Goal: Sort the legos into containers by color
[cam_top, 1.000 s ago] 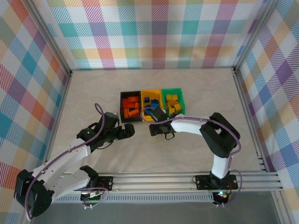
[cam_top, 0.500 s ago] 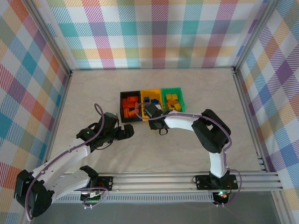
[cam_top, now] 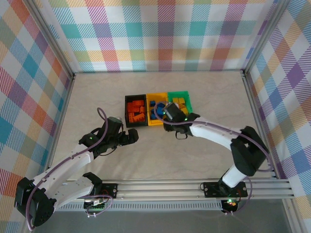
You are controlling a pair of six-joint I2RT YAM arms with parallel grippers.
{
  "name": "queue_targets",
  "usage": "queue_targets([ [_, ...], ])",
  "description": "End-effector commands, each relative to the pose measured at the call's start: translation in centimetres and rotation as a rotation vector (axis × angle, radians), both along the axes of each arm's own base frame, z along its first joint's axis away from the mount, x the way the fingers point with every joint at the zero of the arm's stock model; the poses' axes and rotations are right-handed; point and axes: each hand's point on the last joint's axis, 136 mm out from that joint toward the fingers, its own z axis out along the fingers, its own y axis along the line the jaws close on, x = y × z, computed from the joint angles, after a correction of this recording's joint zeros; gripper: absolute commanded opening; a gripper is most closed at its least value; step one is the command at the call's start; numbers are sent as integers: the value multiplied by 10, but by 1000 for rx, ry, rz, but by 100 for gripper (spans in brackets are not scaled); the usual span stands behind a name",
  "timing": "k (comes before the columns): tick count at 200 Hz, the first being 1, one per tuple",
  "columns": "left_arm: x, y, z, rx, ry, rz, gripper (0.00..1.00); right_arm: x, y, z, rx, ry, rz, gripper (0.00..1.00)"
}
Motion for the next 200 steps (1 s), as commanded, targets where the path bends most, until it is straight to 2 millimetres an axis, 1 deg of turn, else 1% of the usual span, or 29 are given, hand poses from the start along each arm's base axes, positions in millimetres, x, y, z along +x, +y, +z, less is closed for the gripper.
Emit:
queue_targets([
  [1, 6, 9, 12, 17, -32, 39, 100, 35, -22, 8, -1, -4, -55, 35],
  [25, 8, 12, 16, 21, -43, 54, 100, 71, -34, -4, -11, 27, -108, 36],
  [39, 9, 13, 19, 25, -50, 61, 100, 87, -33, -9, -9, 44, -118, 40],
  [45, 10, 14, 20, 27, -53, 67, 100, 92, -33, -10, -13, 46, -124, 46],
  [54, 10, 16, 22, 35, -61, 77, 100, 98, -31, -9, -10, 40, -124, 64],
  [60, 12, 18, 24, 40, -69, 87, 100, 101, -30, -4, -4, 26, -122, 75],
  [68, 13, 21, 27, 47, -81, 99, 100, 103, -29, 6, 12, 0, -120, 83],
  [76, 15, 24, 31, 55, -96, 114, 100, 104, -28, 17, 31, -26, -117, 86],
  [93, 22, 32, 41, 80, -139, 155, 100, 100, -31, 43, 65, -82, -119, 91],
  [105, 29, 37, 49, 113, -187, 176, 100, 92, -36, 58, 90, -116, -125, 95],
  [113, 36, 42, 54, 141, -230, 196, 100, 86, -42, 66, 103, -138, -138, 100],
  [116, 39, 45, 57, 153, -247, 205, 100, 83, -44, 69, 109, -148, -142, 100],
  [146, 72, 72, 78, 347, -427, 281, 100, 55, -68, 78, 130, -204, -179, 100],
  [163, 95, 85, 85, 405, -504, 317, 100, 43, -84, 77, 121, -222, -225, 100],
  [170, 104, 92, 83, 421, -520, 332, 100, 40, -90, 77, 117, -228, -244, 100],
  [183, 120, 113, 72, 445, -517, 380, 100, 33, -100, 77, 103, -233, -272, 100],
  [191, 129, 125, 63, 438, -496, 407, 100, 31, -105, 78, 95, -236, -275, 100],
  [200, 138, 133, 50, 443, -477, 403, 100, 29, -110, 77, 86, -235, -279, 100],
])
